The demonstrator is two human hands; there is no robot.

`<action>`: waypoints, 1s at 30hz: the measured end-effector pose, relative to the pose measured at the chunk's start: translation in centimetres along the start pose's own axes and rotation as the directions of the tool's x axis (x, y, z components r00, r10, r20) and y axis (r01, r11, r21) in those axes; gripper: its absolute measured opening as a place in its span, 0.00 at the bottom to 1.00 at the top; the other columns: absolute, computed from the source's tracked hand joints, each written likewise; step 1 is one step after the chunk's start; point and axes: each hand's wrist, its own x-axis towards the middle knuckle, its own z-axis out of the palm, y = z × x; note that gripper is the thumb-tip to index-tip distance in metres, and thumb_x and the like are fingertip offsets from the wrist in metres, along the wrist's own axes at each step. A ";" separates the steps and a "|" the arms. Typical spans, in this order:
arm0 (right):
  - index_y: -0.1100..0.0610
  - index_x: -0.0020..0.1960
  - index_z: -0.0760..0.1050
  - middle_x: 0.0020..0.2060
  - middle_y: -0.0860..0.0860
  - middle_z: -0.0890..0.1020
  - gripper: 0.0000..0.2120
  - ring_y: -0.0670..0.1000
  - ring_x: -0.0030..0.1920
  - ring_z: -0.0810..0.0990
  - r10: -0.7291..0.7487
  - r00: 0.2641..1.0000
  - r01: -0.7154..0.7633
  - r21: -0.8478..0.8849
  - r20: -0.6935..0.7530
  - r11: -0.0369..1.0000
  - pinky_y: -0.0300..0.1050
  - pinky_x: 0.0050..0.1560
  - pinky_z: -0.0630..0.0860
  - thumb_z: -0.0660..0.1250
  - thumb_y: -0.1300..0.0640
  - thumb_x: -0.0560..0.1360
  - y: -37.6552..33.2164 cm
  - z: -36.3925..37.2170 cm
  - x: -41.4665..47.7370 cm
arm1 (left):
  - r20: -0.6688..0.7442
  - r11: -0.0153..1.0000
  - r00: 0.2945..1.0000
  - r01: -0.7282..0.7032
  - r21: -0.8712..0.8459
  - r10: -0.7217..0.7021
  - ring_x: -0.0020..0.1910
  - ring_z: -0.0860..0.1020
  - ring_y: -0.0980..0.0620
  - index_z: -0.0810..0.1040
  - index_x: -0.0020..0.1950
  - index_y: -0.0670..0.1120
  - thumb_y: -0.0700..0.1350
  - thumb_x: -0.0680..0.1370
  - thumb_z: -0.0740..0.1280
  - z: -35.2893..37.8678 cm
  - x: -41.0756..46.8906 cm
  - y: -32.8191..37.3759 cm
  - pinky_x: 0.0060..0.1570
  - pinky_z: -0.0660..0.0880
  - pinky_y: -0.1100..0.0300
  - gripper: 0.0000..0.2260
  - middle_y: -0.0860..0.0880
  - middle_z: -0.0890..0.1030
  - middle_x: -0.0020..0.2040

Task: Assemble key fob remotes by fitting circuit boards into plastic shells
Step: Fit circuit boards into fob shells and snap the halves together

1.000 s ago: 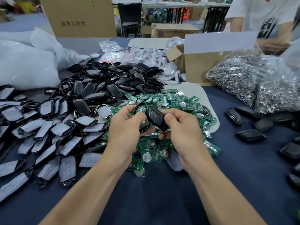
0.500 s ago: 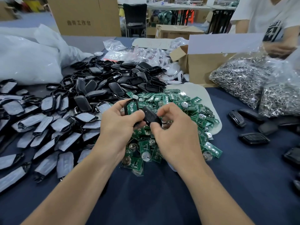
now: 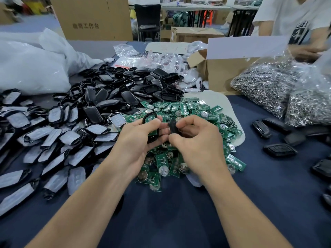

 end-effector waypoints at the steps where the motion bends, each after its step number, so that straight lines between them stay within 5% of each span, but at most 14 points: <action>1: 0.49 0.43 0.81 0.39 0.40 0.87 0.11 0.38 0.39 0.85 0.061 0.998 -0.062 0.109 0.013 0.992 0.30 0.38 0.78 0.78 0.61 0.66 -0.1 -0.1 0.2 | 0.012 0.999 0.999 0.039 -0.031 -0.039 0.36 0.85 0.52 0.81 0.51 0.38 0.37 0.83 0.66 -0.1 0.0 0.2 0.34 0.81 0.62 0.06 0.44 0.87 0.40; 3: 0.55 0.44 0.81 0.43 0.54 0.88 0.10 0.49 0.41 0.86 0.202 0.974 -0.228 0.425 0.105 0.876 0.43 0.44 0.85 0.76 0.68 0.70 -0.3 -0.4 0.6 | 0.030 0.995 0.997 0.075 -0.070 -0.073 0.35 0.85 0.51 0.80 0.54 0.37 0.39 0.85 0.62 -0.2 0.0 0.5 0.33 0.81 0.62 0.08 0.43 0.87 0.41; 5: 0.62 0.49 0.80 0.47 0.63 0.86 0.08 0.55 0.43 0.86 0.268 0.918 -0.396 0.668 0.291 0.631 0.48 0.47 0.85 0.71 0.71 0.73 -0.5 -0.9 0.8 | 0.061 0.991 0.996 0.072 -0.116 -0.065 0.33 0.83 0.51 0.80 0.56 0.37 0.40 0.86 0.59 -0.2 -0.2 0.6 0.31 0.80 0.62 0.11 0.42 0.86 0.41; 7: 0.69 0.61 0.76 0.50 0.65 0.85 0.18 0.58 0.45 0.87 0.237 0.865 -0.501 0.752 0.441 0.428 0.47 0.47 0.85 0.70 0.68 0.71 -0.6 -1.5 1.2 | 0.093 0.988 0.995 0.051 -0.149 -0.038 0.31 0.80 0.50 0.78 0.56 0.36 0.39 0.85 0.55 0.1 -0.7 0.8 0.29 0.78 0.61 0.13 0.40 0.86 0.42; 9: 0.71 0.72 0.69 0.56 0.67 0.84 0.31 0.59 0.47 0.85 0.213 0.843 -0.538 0.767 0.494 0.350 0.47 0.48 0.85 0.69 0.65 0.69 -0.7 -2.2 1.3 | 0.110 0.993 0.994 -0.001 -0.115 0.013 0.31 0.78 0.50 0.77 0.54 0.36 0.37 0.83 0.54 0.3 -1.1 0.8 0.28 0.76 0.61 0.12 0.38 0.86 0.44; 14: 0.68 0.74 0.69 0.54 0.62 0.86 0.34 0.56 0.50 0.86 0.233 0.843 -0.538 0.763 0.485 0.358 0.47 0.51 0.84 0.68 0.64 0.68 -0.6 -2.9 1.3 | 0.196 0.970 0.978 -0.107 0.219 0.064 0.42 0.84 0.50 0.81 0.57 0.40 0.36 0.84 0.58 0.1 -1.4 0.5 0.36 0.80 0.60 0.11 0.43 0.88 0.52; 17: 0.63 0.74 0.71 0.56 0.57 0.87 0.34 0.50 0.46 0.86 0.239 0.844 -0.536 0.722 0.481 0.438 0.43 0.50 0.79 0.69 0.60 0.68 -0.7 -2.9 1.1 | 0.174 0.971 0.980 -0.127 0.204 0.092 0.50 0.85 0.51 0.86 0.54 0.43 0.35 0.83 0.63 0.3 -1.7 0.1 0.44 0.83 0.58 0.12 0.45 0.88 0.54; 21: 0.60 0.68 0.75 0.54 0.56 0.87 0.29 0.49 0.44 0.84 0.217 0.850 -0.522 0.708 0.481 0.476 0.43 0.49 0.78 0.70 0.61 0.66 -0.5 -2.7 1.1 | 0.109 0.968 0.980 -0.183 0.170 0.166 0.49 0.84 0.54 0.88 0.46 0.47 0.33 0.81 0.64 0.5 -1.3 0.1 0.47 0.83 0.59 0.15 0.47 0.88 0.51; 26: 0.57 0.57 0.78 0.53 0.55 0.87 0.19 0.48 0.45 0.84 0.171 0.894 -0.433 0.706 0.413 0.560 0.44 0.52 0.78 0.70 0.64 0.66 -0.4 -2.0 1.4 | 0.108 0.945 0.971 -0.235 0.227 0.215 0.48 0.84 0.56 0.88 0.50 0.49 0.33 0.81 0.64 0.7 -1.6 0.2 0.50 0.83 0.60 0.15 0.49 0.88 0.50; 30: 0.59 0.56 0.79 0.49 0.56 0.87 0.20 0.49 0.43 0.85 0.123 0.919 -0.370 0.711 0.374 0.598 0.42 0.48 0.82 0.71 0.66 0.64 -0.3 -1.4 1.2 | 0.038 0.914 0.965 -0.260 0.312 0.261 0.44 0.84 0.55 0.89 0.47 0.51 0.35 0.78 0.71 0.6 -1.7 0.2 0.44 0.81 0.59 0.12 0.48 0.88 0.46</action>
